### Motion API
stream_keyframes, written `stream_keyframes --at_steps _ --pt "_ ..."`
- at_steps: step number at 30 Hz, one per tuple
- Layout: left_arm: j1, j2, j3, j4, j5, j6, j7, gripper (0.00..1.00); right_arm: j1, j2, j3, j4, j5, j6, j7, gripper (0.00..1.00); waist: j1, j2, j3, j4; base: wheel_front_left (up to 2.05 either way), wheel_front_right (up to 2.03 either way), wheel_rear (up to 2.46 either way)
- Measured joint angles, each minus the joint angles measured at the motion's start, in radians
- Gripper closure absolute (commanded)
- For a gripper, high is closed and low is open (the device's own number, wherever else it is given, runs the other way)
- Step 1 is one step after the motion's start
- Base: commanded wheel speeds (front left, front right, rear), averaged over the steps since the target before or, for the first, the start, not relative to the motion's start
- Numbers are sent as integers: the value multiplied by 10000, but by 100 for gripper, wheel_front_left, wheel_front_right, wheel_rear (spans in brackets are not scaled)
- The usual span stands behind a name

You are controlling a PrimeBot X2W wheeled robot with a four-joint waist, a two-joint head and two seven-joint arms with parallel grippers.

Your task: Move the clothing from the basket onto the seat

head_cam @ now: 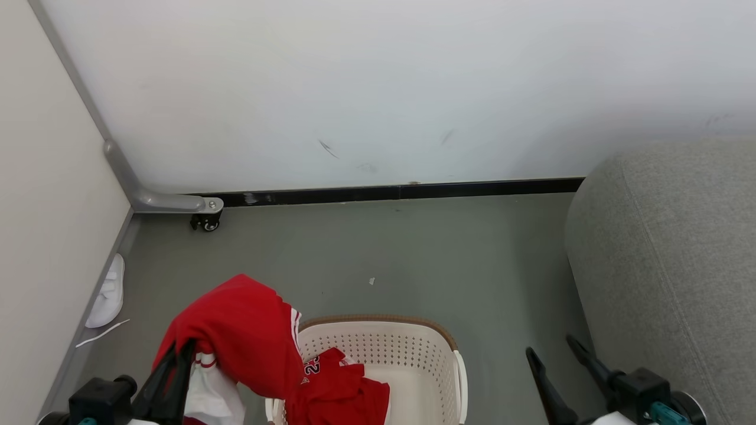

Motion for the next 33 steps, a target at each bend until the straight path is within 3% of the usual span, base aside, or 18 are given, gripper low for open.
stream_keyframes --at_steps 14,22,33 --pt "-845 -54 -577 -535 25 -535 176 100 -1573 -276 2033 232 36 0 0 0 0 0 -34 256 0 0 0" --pt "-1426 -286 -988 -759 -171 -1081 385 100 -2430 -278 3496 477 328 0 0 0 0 0 9 365 0 0 0" --pt "-1929 -405 -1438 -713 -140 -1463 650 100 -3416 -261 5306 880 913 0 -2 0 0 0 14 433 0 0 0"
